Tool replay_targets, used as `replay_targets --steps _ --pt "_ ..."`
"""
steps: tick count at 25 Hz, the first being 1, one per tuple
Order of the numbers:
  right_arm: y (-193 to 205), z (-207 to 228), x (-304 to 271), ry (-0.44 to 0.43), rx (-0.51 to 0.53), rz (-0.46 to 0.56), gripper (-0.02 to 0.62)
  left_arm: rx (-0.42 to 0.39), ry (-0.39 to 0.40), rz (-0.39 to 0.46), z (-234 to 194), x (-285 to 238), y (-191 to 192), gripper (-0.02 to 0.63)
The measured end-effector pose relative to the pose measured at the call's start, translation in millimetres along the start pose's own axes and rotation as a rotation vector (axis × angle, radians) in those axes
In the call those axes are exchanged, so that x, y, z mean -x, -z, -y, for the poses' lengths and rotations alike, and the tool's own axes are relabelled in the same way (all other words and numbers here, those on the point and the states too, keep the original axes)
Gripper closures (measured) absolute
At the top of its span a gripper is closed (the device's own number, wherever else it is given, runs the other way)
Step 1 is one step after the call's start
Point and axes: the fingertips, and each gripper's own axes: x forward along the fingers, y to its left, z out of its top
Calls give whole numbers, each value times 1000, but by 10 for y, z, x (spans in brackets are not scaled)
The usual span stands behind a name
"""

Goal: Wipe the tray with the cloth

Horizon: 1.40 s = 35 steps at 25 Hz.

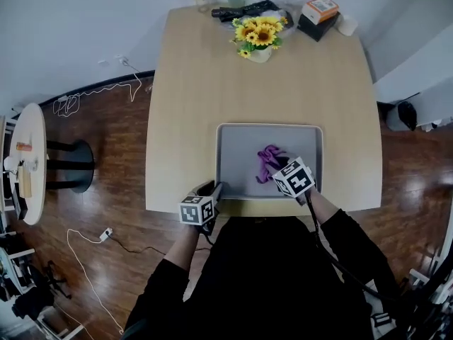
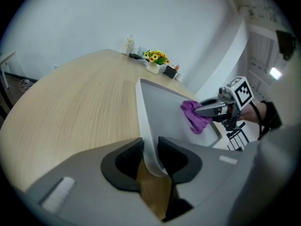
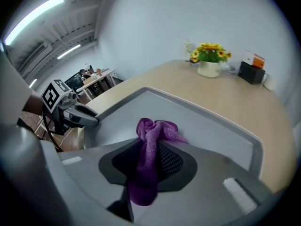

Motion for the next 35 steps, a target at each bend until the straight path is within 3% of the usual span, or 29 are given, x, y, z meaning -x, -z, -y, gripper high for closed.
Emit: replay_targets --steps 7,10,14,19,28,32,35 --pt "857 934 768 169 -104 -31 505 16 -63 4 44 -34 13 518" --pt "930 1003 827 172 -130 -13 506 20 -81 9 66 -45 9 519" --pt "817 962 731 217 -73 -58 505 37 -73 26 104 -78 -1 520" --pt "353 570 345 161 17 -59 502 86 -36 61 65 -66 -11 520" --pt "-548 -1014 -581 -66 328 -76 503 43 45 12 76 -47 -10 517" --pt "-677 -1332 -740 -86 388 -86 505 27 55 1 60 -30 -12 515" --pt "-667 -1329 -730 -94 358 -63 505 26 50 3 27 -4 0 515"
